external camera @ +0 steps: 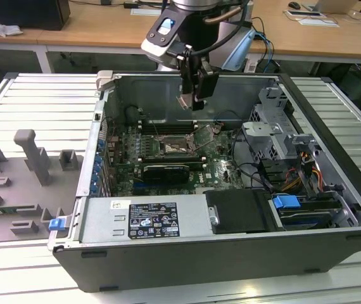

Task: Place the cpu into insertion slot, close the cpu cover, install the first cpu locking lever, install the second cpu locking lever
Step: 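Place the cpu into insertion slot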

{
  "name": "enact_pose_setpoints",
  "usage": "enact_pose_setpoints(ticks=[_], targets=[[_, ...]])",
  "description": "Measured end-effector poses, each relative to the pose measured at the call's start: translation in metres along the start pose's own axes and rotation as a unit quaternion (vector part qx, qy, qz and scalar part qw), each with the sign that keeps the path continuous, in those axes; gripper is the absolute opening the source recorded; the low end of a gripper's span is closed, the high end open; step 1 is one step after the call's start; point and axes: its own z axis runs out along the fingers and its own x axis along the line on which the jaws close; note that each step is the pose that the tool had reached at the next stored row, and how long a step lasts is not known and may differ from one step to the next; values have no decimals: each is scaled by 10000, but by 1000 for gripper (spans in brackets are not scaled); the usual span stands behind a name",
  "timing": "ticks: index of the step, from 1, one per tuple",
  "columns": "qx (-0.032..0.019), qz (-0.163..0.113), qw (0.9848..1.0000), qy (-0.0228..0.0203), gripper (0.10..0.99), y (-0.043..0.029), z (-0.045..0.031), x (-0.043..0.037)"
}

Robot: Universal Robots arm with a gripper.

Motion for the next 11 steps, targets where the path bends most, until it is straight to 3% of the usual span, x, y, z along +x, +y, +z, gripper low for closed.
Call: enact_pose_setpoints(ticks=[11], targets=[[3, 39, 10000, -3, 537, -4, 45, -1]])
